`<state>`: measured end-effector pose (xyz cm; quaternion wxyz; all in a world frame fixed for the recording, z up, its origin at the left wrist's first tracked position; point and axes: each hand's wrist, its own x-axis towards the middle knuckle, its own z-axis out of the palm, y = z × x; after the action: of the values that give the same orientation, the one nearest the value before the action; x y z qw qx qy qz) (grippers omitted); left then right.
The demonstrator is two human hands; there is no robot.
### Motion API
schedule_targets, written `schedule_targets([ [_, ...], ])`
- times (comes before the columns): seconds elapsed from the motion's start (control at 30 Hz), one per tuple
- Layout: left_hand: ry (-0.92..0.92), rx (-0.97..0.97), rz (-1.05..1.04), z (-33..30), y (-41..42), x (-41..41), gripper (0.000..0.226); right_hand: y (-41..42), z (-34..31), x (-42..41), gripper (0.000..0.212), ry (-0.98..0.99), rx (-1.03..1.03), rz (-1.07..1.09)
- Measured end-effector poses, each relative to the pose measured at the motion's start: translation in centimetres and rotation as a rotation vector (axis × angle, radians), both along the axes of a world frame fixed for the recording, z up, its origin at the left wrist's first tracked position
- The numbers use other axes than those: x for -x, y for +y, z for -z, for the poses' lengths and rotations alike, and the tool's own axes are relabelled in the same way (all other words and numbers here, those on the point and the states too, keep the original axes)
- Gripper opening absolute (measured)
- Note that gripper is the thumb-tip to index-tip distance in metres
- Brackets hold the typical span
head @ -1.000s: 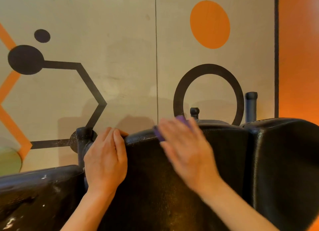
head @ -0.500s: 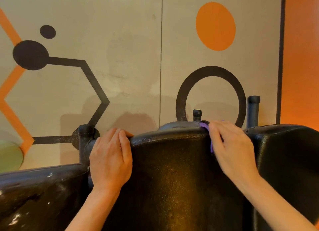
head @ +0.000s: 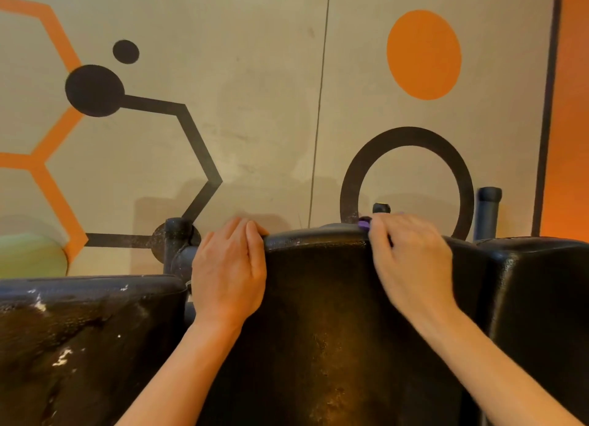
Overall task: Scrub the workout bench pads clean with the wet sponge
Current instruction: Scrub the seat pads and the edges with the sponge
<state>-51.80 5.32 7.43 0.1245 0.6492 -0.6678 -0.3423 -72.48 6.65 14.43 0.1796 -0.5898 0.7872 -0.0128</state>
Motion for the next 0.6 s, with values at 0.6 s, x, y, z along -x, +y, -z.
schedule_targets([
  [0.6, 0.226, -0.04, -0.232, -0.2, 2.7, -1.1, 0.037, 1.6, 1.0, -6.6, 0.039, -0.096, -0.039, -0.417],
])
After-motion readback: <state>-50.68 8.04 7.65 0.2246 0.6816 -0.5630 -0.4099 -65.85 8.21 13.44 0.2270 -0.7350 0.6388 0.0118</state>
